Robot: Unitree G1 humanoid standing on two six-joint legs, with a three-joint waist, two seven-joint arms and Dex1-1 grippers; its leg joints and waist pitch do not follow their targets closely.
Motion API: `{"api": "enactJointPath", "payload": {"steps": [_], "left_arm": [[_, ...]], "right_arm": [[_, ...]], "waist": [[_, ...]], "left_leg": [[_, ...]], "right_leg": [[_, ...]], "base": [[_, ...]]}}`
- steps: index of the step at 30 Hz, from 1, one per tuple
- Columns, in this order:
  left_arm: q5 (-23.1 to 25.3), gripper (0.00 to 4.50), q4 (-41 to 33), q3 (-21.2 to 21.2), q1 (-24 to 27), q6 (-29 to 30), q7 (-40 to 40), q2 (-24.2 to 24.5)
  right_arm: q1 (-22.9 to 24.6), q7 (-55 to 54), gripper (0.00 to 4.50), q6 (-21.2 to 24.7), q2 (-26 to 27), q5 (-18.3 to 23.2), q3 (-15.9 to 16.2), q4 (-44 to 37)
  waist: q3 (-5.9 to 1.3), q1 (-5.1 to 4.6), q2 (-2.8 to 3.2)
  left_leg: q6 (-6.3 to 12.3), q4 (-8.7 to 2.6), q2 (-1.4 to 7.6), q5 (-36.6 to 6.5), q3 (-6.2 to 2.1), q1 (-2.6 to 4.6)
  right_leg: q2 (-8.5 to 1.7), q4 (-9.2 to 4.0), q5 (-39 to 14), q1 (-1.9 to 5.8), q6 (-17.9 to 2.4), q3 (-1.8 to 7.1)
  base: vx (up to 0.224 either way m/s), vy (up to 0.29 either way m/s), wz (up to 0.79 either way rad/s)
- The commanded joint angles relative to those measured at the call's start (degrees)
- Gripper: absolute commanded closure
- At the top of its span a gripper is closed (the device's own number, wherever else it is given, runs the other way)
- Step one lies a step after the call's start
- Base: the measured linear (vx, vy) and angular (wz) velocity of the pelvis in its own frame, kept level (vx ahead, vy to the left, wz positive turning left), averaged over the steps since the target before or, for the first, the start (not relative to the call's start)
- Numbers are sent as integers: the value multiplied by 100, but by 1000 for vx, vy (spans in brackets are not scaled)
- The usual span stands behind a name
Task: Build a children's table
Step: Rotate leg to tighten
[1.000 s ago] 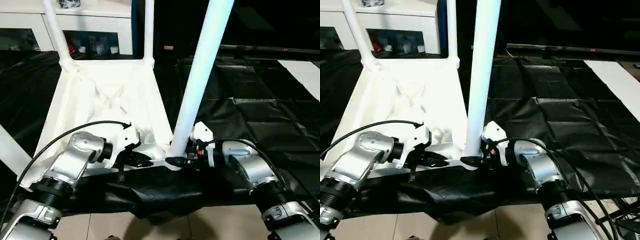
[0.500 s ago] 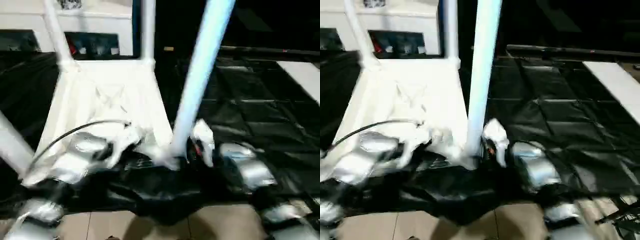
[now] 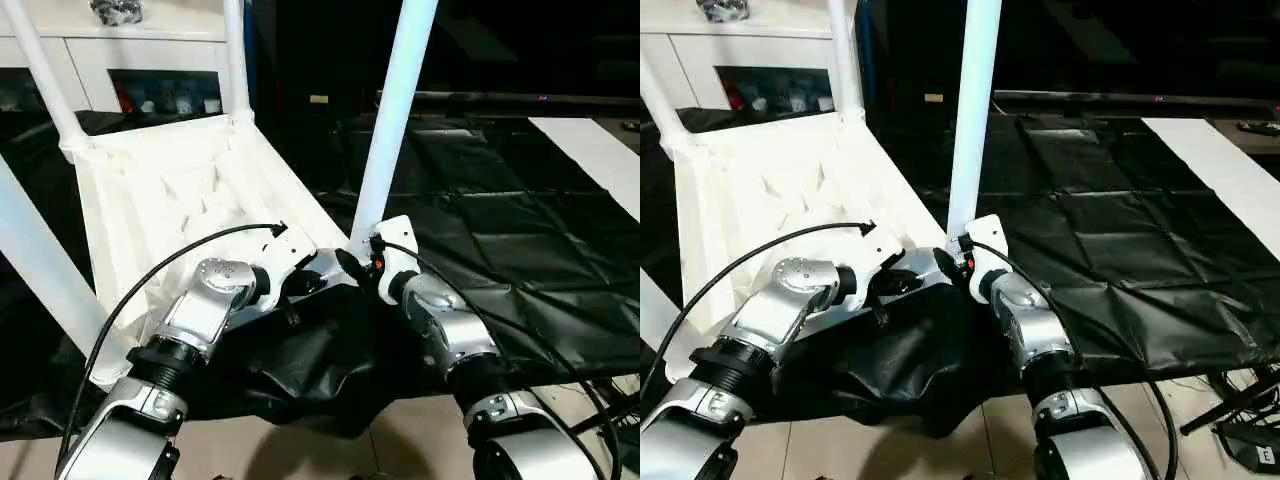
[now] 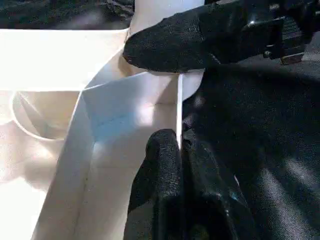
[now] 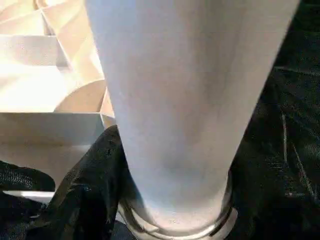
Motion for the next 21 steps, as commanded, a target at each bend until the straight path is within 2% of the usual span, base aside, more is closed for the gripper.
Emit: {"api": "enactJointPath", "payload": {"steps": [1,4,6,9,10,12,14,17,19,21], "left_arm": [[-236,450,-147,-313,20,-253,-310,-327],[-267,450,-204,-304,66,-283,-491,-182],[-302,450,-258,-295,106,-334,-671,-59],[-373,450,-345,-299,171,-480,-1088,193],[-395,450,-384,-304,191,-483,-1233,275],[-442,450,-450,-312,225,-524,-1454,391],[-536,450,-556,-323,278,-581,-1743,523],[-659,450,-669,-307,353,-643,-2129,709],[-693,450,-695,-309,375,-639,-2243,763],[-782,450,-807,-325,443,-575,-2526,911]], "right_arm": [[-39,740,109,33,478,203,403,-94],[-24,958,74,30,312,177,437,-176],[5,1195,61,-89,68,28,587,-251],[100,1829,61,-233,-316,-51,782,-432],[138,2077,61,-248,-435,-40,824,-513],[199,2436,61,-259,-616,-20,890,-645],[282,2856,61,-253,-833,2,971,-812],[409,3493,61,-283,-1209,-8,1162,-1035],[434,3621,61,-336,-1307,-34,1233,-1064],[509,3963,61,-281,-1466,34,1330,-1239]], "waist": [[-317,19,51],[-325,12,53],[-335,2,54],[-346,24,57],[-346,25,61],[-373,49,55],[-384,72,51],[-384,147,55],[-375,166,51],[-356,176,50]], "left_leg": [[-29,-446,84,-2282,-49,70],[-20,-455,90,-2181,-49,44],[-7,-455,95,-2097,-46,28],[55,-437,104,-1943,-24,33],[90,-439,105,-1874,-20,15],[161,-424,112,-1583,1,17],[217,-414,112,-1422,7,15],[321,-404,121,-1136,29,38],[326,-405,132,-1157,37,53],[272,-420,132,-1367,36,58]], "right_leg": [[-288,-535,-2731,163,-724,154],[-291,-505,-2533,193,-811,162],[-293,-478,-2362,214,-876,167],[-290,-448,-2052,229,-1006,175],[-289,-436,-1938,244,-1043,182],[-281,-382,-1444,275,-1177,184],[-277,-352,-1208,288,-1249,184],[-263,-296,-707,306,-1424,183],[-270,-295,-717,299,-1458,185],[-276,-330,-1081,296,-1392,189]], "base": [[0,0,0],[0,0,0],[0,0,0],[0,0,0],[0,0,0],[0,0,0],[0,0,0],[0,0,0],[0,0,0],[0,0,0]]}}
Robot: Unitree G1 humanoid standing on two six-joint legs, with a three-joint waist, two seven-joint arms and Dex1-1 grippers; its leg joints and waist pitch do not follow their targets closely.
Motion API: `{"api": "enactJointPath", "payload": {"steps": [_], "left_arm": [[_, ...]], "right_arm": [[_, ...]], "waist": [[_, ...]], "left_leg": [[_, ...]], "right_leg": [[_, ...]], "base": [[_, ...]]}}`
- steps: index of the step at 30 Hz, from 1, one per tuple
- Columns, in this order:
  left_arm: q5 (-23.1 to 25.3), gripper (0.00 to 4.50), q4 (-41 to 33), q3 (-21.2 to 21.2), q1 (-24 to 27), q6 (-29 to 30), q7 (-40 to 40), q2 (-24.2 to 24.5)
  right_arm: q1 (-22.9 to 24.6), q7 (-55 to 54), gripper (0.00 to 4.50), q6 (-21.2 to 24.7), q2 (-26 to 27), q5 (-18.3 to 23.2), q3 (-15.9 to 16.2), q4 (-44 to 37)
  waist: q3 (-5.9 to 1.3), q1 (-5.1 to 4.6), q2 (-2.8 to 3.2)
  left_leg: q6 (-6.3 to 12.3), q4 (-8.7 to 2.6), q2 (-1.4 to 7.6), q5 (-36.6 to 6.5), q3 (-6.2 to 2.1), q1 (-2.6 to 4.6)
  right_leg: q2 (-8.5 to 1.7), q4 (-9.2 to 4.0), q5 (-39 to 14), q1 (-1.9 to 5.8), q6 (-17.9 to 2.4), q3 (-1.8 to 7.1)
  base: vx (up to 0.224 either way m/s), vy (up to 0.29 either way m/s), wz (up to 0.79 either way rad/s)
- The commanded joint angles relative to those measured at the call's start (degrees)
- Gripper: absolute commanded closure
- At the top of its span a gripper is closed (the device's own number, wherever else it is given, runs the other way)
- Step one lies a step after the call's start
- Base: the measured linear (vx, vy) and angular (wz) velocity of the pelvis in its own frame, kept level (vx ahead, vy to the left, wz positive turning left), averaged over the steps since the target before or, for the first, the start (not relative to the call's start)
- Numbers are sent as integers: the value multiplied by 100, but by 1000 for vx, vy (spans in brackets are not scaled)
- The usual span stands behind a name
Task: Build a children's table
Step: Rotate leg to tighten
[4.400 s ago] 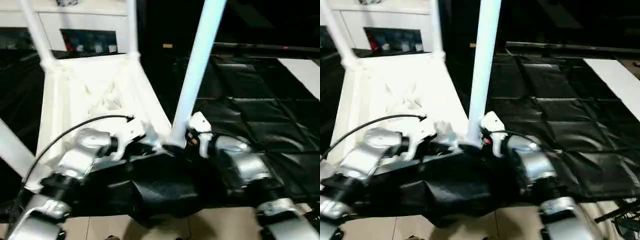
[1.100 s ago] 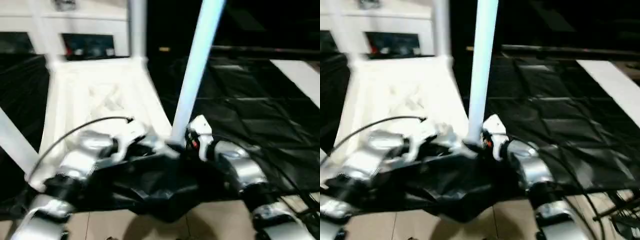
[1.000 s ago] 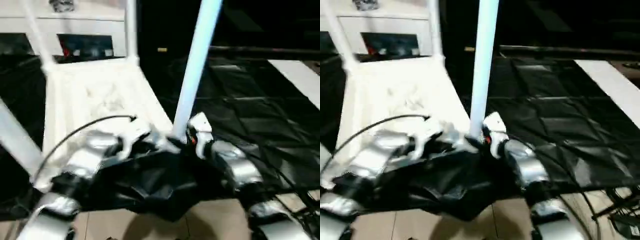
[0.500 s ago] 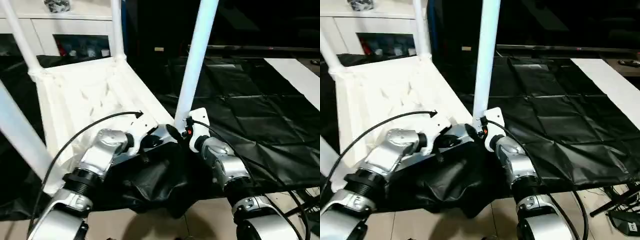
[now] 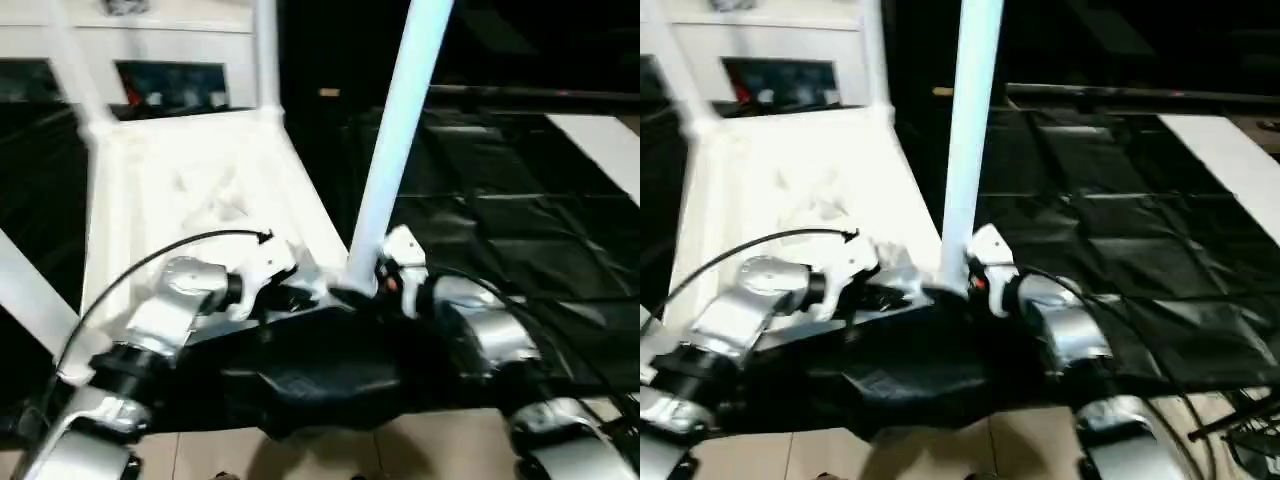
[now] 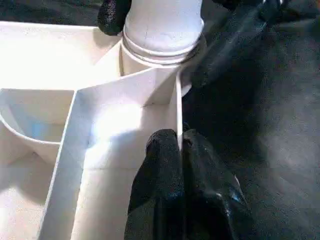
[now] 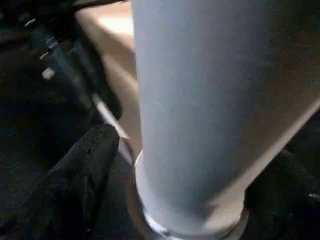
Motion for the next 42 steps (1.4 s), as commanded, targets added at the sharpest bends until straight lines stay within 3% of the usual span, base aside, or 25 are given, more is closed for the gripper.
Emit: {"api": "enactJointPath", "payload": {"steps": [1,6,18,23,25,27,30,33,34,35,38,40,42], "left_arm": [[-262,450,-251,-214,38,-66,-412,-108],[-371,450,-459,-273,157,122,-785,121],[-415,450,-542,-285,206,167,-879,209],[-343,450,-488,-295,193,111,-688,129],[-108,450,-210,-265,68,79,-104,-106],[117,450,124,-208,-102,66,556,-372],[287,450,463,-116,-313,129,1328,-737],[316,450,610,-43,-459,280,1893,-1137],[327,450,610,-58,-482,315,1979,-1234],[366,450,634,-76,-505,318,2067,-1350],[424,450,630,-170,-512,279,2196,-1619],[419,450,612,-199,-500,269,2182,-1668],[409,450,609,-201,-484,210,2145,-1656]], "right_arm": [[60,336,61,27,2,34,232,-192],[122,657,117,119,-84,117,268,-413],[220,849,190,171,-96,183,325,-534],[330,777,191,233,-34,228,319,-593],[267,7,191,106,234,81,140,-294],[118,-843,191,179,550,49,-152,35],[-64,-1762,191,273,896,52,-444,374],[-222,-2599,192,308,1204,-71,-551,681],[-278,-2825,192,355,1302,-78,-593,761],[-345,-3053,192,371,1435,-99,-651,860],[-461,-3264,192,337,1826,-98,-661,969],[-469,-3204,136,325,1913,-70,-640,958],[-440,-3013,119,322,1935,-24,-586,890]], "waist": [[-355,0,44],[-343,6,45],[-368,49,34],[-366,68,45],[-352,63,43],[-315,40,34],[-311,-5,14],[-322,-68,8],[-325,-59,69],[-332,-88,36],[-334,-95,34],[-336,-94,34],[-333,-98,28]], "left_leg": [[249,-371,125,-1419,24,68],[112,-389,137,-1638,9,91],[163,-364,120,-1292,21,70],[138,-370,125,-1341,19,86],[82,-375,125,-1440,19,86],[-81,-394,99,-1823,-3,122],[-141,-390,84,-2002,-29,127],[-157,-380,69,-2016,-46,107],[-162,-386,74,-1995,-59,102],[-134,-385,71,-1998,-55,77],[-75,-378,67,-2043,-40,87],[-48,-385,68,-2041,-45,78],[-29,-392,75,-2031,-43,72]], "right_leg": [[-281,-346,-1207,312,-1341,205],[-286,-383,-1669,277,-1197,211],[-280,-331,-1223,311,-1266,208],[-274,-335,-1277,302,-1250,207],[-278,-354,-1429,286,-1216,209],[-294,-445,-2280,254,-982,196],[-303,-521,-2841,227,-742,182],[-305,-540,-3001,222,-641,163],[-313,-534,-2965,230,-643,166],[-299,-540,-2895,232,-638,159],[-286,-541,-2786,210,-656,165],[-289,-539,-2764,220,-661,161],[-282,-529,-2648,219,-693,165]], "base": [[0,0,0],[0,0,0],[0,0,0],[0,0,0],[0,0,0],[0,0,0],[0,0,0],[0,0,0],[0,0,0],[0,0,0],[0,0,0],[0,0,0],[0,0,0]]}}
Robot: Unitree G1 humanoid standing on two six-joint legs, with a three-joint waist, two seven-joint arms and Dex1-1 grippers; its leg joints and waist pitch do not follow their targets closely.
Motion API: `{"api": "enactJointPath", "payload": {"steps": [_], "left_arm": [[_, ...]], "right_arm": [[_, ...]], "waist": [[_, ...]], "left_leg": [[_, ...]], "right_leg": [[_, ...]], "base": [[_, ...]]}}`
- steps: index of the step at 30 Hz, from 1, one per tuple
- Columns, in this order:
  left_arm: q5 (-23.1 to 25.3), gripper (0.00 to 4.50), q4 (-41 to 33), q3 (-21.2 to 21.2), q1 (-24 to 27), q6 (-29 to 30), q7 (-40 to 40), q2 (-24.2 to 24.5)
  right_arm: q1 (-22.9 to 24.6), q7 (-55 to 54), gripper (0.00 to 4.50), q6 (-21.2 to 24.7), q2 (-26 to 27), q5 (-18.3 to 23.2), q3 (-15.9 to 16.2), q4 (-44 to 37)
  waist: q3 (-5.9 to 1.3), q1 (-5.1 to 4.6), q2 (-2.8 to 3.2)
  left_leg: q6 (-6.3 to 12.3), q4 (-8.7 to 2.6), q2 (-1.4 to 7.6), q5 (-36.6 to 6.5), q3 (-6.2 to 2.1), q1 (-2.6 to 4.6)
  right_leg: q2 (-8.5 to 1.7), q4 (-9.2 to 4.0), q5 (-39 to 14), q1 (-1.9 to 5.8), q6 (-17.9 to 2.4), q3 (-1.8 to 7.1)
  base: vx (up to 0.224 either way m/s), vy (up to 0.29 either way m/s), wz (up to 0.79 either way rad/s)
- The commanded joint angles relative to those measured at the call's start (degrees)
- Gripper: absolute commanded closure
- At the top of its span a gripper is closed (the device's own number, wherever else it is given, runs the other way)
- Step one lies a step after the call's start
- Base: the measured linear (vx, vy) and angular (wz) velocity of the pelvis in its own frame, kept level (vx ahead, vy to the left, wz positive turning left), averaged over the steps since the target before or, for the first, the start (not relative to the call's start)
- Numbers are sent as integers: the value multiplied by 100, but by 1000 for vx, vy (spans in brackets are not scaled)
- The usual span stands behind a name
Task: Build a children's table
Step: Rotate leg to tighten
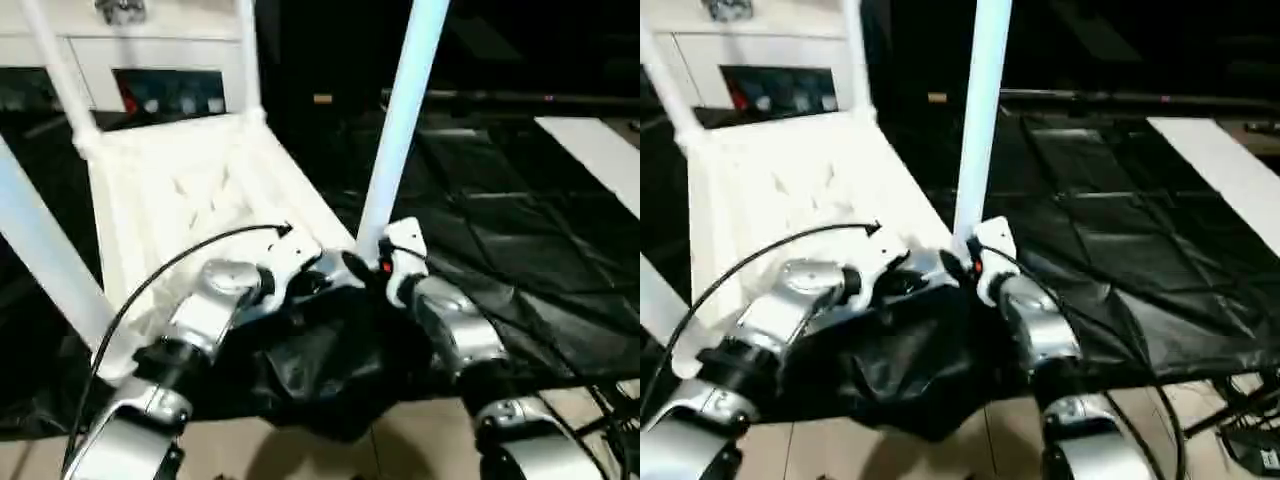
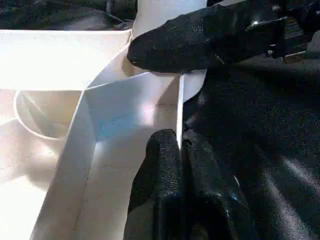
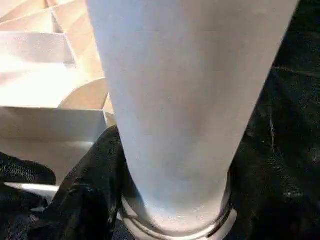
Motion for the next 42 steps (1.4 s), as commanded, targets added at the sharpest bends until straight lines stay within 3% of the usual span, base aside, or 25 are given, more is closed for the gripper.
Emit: {"api": "enactJointPath", "payload": {"steps": [1,4,8,14,20,22,25,28,36,42], "left_arm": [[-212,450,-36,-306,-56,-156,-13,-504],[-269,450,-105,-265,13,-265,-238,-299],[-327,450,-255,-275,127,-326,-710,-10],[-488,450,-548,-345,330,-421,-1507,436],[-702,450,-934,-441,561,-393,-2498,986],[-734,450,-984,-442,583,-378,-2614,1061],[-768,450,-1023,-425,604,-366,-2747,1153],[-828,450,-1082,-407,638,-369,-2904,1303],[-915,450,-1203,-416,714,-288,-3082,1446],[-966,450,-1243,-454,727,-260,-3076,1482]], "right_arm": [[-135,514,113,68,578,116,541,-10],[-110,754,71,-5,423,108,571,-85],[-71,1209,39,-33,100,134,560,-264],[224,2718,39,-1,-646,319,867,-902],[478,3970,39,170,-1345,469,1065,-1411],[493,4064,72,202,-1391,498,1084,-1450],[507,4177,86,236,-1442,512,1113,-1490],[545,4374,117,301,-1519,521,1184,-1576],[634,4536,176,305,-1605,468,1339,-1677],[646,4554,213,323,-1616,460,1370,-1707]], "waist": [[-329,8,29],[-323,-4,27],[-344,-18,26],[-370,53,46],[-371,100,63],[-358,110,76],[-346,123,76],[-335,132,72],[-363,167,68],[-361,174,62]], "left_leg": [[-21,-424,80,-2034,-37,49],[-4,-425,80,-2100,-35,55],[38,-427,90,-1980,-39,19],[262,-399,117,-1439,7,9],[339,-391,130,-1277,22,36],[293,-407,133,-1386,22,43],[175,-415,135,-1549,20,63],[99,-430,132,-1656,8,57],[122,-407,128,-1385,20,56],[105,-404,127,-1404,19,59]], "right_leg": [[-282,-523,-2607,194,-725,158],[-285,-527,-2632,185,-753,160],[-294,-497,-2396,227,-818,169],[-279,-388,-1399,279,-1165,190],[-269,-334,-986,292,-1353,191],[-271,-344,-1143,281,-1368,188],[-276,-370,-1425,267,-1315,191],[-281,-392,-1701,265,-1183,196],[-273,-340,-1289,276,-1272,195],[-275,-344,-1383,278,-1230,196]], "base": [[0,0,0],[0,0,0],[0,0,0],[0,0,0],[0,0,0],[0,0,0],[0,0,0],[0,0,0],[0,0,0],[0,0,0]]}}
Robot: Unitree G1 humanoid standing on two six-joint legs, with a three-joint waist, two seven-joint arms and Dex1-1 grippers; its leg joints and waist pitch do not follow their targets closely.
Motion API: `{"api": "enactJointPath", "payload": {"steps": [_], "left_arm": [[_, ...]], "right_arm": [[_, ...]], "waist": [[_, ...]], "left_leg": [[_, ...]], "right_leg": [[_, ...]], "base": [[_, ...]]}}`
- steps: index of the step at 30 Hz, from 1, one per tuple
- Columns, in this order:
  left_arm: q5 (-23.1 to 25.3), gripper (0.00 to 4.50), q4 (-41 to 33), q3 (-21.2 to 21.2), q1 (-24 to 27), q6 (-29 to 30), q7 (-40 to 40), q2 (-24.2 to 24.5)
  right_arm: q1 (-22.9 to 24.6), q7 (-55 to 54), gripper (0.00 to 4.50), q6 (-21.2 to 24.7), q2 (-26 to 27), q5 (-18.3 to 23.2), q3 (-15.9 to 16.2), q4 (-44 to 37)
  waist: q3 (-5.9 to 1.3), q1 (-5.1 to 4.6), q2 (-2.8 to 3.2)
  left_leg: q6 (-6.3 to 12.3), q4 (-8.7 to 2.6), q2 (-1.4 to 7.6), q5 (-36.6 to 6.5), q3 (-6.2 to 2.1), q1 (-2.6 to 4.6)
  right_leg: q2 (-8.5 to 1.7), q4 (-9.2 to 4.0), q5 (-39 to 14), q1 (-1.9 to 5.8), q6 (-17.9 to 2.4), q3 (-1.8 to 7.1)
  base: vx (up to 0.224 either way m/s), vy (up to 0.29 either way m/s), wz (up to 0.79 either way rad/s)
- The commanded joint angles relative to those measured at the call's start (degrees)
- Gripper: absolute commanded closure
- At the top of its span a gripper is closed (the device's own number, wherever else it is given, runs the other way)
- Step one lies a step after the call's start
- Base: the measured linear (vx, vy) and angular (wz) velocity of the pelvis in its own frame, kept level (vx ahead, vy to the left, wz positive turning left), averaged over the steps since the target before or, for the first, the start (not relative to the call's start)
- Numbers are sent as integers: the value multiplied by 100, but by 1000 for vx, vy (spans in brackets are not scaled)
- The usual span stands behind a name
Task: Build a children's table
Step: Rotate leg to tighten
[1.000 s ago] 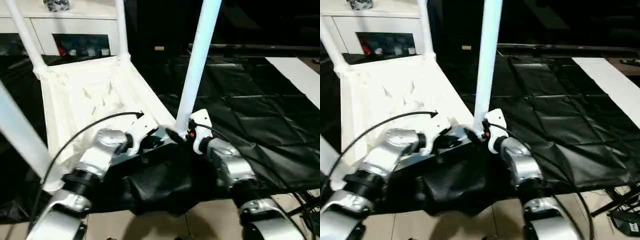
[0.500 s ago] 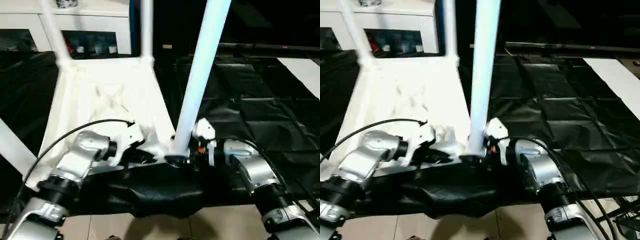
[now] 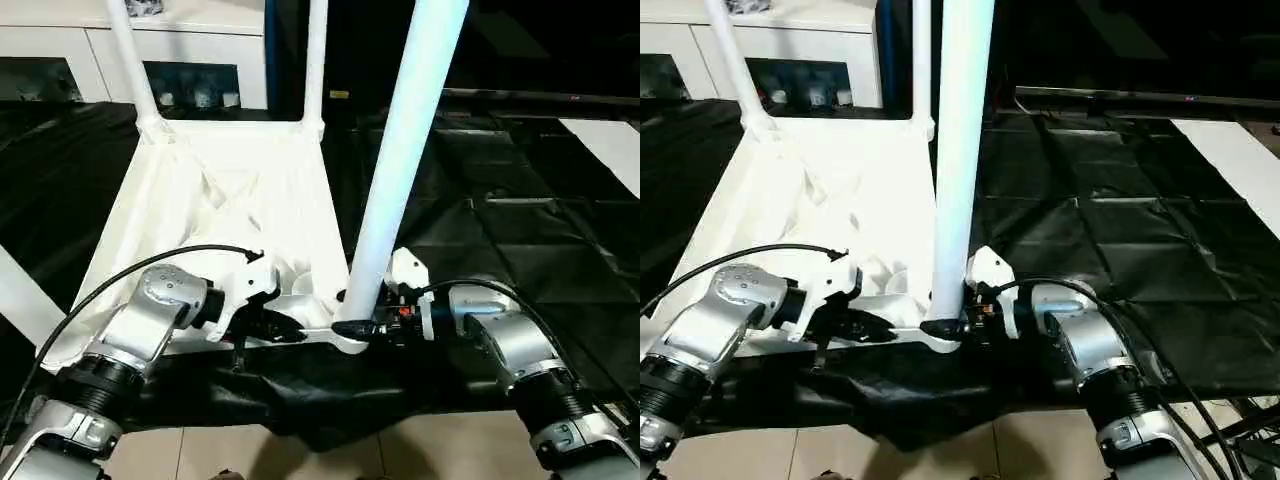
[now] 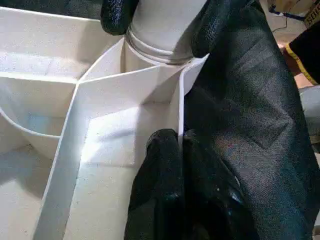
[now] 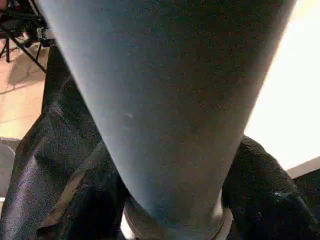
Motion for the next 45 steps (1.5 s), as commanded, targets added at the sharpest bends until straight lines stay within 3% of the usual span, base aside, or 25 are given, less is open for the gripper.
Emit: {"api": "enactJointPath", "payload": {"steps": [1,22,24,26,27,29,30,31,32,33,34,36,37,38,39,41,42,43,44,45], "left_arm": [[-125,450,-204,-228,49,38,-230,-80],[-5,450,-99,-265,17,9,52,-128],[152,450,67,-256,-62,-13,404,-255],[303,450,300,-190,-195,3,946,-504],[384,450,474,-128,-325,81,1455,-822],[420,450,541,-121,-406,157,1746,-1059],[445,450,557,-127,-436,180,1874,-1164],[469,450,582,-122,-477,227,2052,-1303],[498,450,621,-116,-532,295,2262,-1467],[535,450,667,-117,-586,342,2467,-1618],[571,450,716,-124,-641,394,2656,-1764],[608,450,776,-149,-713,423,2856,-1960],[606,450,802,-161,-742,392,2866,-2020],[626,450,852,-158,-768,352,2860,-2062],[645,450,896,-149,-788,320,2852,-2082],[653,450,918,-139,-790,286,2826,-2069],[630,450,870,-149,-746,263,2691,-1960],[635,450,855,-150,-731,262,2655,-1926],[626,450,836,-139,-706,237,2592,-1867],[608,450,815,-126,-679,219,2517,-1801]], "right_arm": [[78,95,219,75,-10,4,134,-56],[232,-150,241,29,145,41,113,-21],[195,-561,241,10,304,1,-14,120],[120,-1249,241,-40,544,-117,-170,352],[53,-1956,241,-26,831,-214,-303,593],[5,-2397,244,-1,1043,-266,-368,771],[-20,-2595,247,3,1142,-290,-391,852],[-59,-2847,249,16,1265,-313,-427,951],[-118,-3169,249,16,1410,-346,-474,1073],[-186,-3497,250,28,1558,-377,-531,1198],[-266,-3843,250,88,1707,-395,-600,1317],[-392,-4131,250,75,1936,-430,-613,1444],[-436,-4080,250,25,2021,-444,-556,1443],[-477,-4051,250,-38,2097,-474,-541,1469],[-504,-3990,250,-86,2154,-465,-552,1473],[-532,-3934,197,-94,2189,-406,-594,1478],[-537,-3773,184,-22,2154,-255,-663,1424],[-545,-3726,184,-13,2147,-221,-689,1422],[-537,-3659,181,-31,2086,-239,-673,1389],[-534,-3611,171,-99,2011,-296,-645,1377]], "waist": [[-366,-9,43],[-366,-2,49],[-352,-12,46],[-301,-36,47],[-283,-53,14],[-267,-122,13],[-269,-145,10],[-270,-187,7],[-272,-201,29],[-268,-264,57],[-271,-286,56],[-254,-346,92],[-243,-397,113],[-233,-424,157],[-211,-479,243],[-194,-486,262],[-180,-487,217],[-185,-491,183],[-179,-507,171],[-175,-521,184]], "left_leg": [[105,-384,121,-1404,14,76],[68,-386,114,-1476,4,78],[45,-391,114,-1579,4,82],[-62,-407,103,-1929,-4,118],[-146,-404,84,-2181,-25,154],[-237,-382,52,-2467,-85,198],[-225,-379,46,-2501,-99,190],[-191,-401,47,-2517,-121,131],[-190,-408,56,-2541,-129,131],[-198,-412,50,-2762,-156,175],[-204,-411,47,-2827,-172,170],[-182,-396,41,-3105,-182,230],[-135,-403,59,-3328,-208,258],[-135,-430,83,-3475,-235,251],[-183,-569,186,-4073,-324,254],[-227,-678,244,-4390,-345,224],[-232,-668,217,-4493,-302,293],[-203,-498,95,-4235,-253,410],[-163,-438,56,-4028,-247,408],[-126,-420,39,-3720,-267,316]], "right_leg": [[-275,-351,-1398,294,-1215,202],[-272,-361,-1480,296,-1176,199],[-273,-377,-1638,283,-1151,199],[-275,-456,-2277,234,-1005,188],[-287,-517,-2850,217,-828,164],[-323,-641,-3806,184,-444,100],[-326,-659,-3913,191,-380,83],[-327,-679,-3969,231,-291,58],[-329,-686,-3947,228,-283,50],[-309,-754,-3910,217,-282,-52],[-310,-755,-3888,233,-271,-88],[-306,-851,-3966,195,-219,-182],[-305,-904,-3903,239,-189,-311],[-318,-913,-3839,281,-162,-379],[-301,-843,-3266,400,-249,-457],[-286,-720,-2822,464,-368,-422],[-299,-727,-2833,375,-466,-364],[-390,-908,-3461,251,-413,-388],[-439,-977,-3775,243,-333,-424],[-474,-1038,-4105,333,-149,-498]], "base": [[0,0,0],[0,0,0],[0,0,0],[0,0,0],[-53,1,-2],[-56,5,-3],[-55,21,-10],[-55,21,-10],[0,0,0],[0,0,0],[0,0,0],[0,0,0],[0,0,0],[0,0,0],[-21,50,-6],[-11,25,-3],[0,0,0],[0,0,0],[0,0,0],[0,0,0]]}}
